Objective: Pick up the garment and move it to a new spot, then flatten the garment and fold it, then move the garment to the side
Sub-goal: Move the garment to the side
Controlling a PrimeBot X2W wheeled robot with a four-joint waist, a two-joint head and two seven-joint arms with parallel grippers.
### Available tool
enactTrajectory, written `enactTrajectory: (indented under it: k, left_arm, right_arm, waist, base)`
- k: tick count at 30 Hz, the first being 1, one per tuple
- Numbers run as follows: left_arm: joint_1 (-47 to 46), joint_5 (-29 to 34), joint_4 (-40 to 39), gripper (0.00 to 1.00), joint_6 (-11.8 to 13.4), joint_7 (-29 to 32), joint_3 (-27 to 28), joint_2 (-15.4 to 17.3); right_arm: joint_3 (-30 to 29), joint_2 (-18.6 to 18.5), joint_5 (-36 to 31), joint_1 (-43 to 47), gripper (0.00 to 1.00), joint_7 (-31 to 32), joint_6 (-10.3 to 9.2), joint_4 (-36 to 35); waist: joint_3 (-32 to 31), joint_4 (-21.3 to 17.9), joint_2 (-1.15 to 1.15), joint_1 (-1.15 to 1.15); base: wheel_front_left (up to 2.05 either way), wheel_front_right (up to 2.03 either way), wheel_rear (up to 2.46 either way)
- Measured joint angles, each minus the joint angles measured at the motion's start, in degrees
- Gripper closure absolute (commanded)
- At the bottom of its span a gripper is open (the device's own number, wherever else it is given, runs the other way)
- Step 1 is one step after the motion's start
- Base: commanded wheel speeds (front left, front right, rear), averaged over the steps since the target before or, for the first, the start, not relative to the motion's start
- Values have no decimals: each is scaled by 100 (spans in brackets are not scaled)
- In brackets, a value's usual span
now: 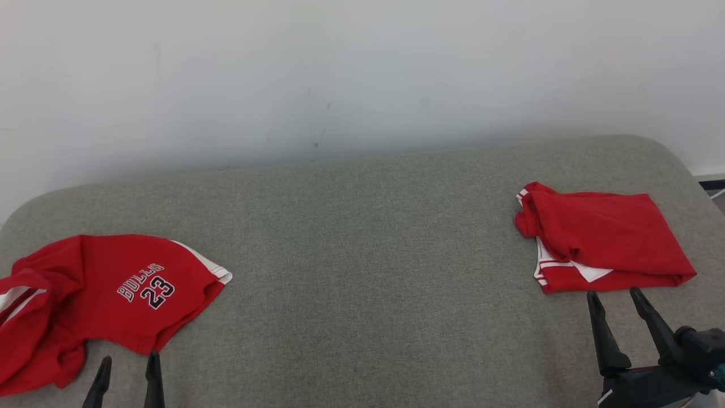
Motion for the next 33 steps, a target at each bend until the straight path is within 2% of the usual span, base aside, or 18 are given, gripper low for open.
enactTrajectory:
  k: [14, 33]
  left_arm:
    - [-55, 59, 13, 0, 5, 0, -40, -20]
    - [-25, 66, 25, 0, 4, 0, -60, -13]
  right_arm:
    - [-294, 141, -487, 163, 0, 0, 0, -155]
    - [-422, 341, -692, 284, 0, 0, 9, -175]
  waist:
    - [-52, 144, 0, 0]
    - [-185, 247, 0, 0]
  base:
    - [0, 0, 0]
    - [0, 0, 0]
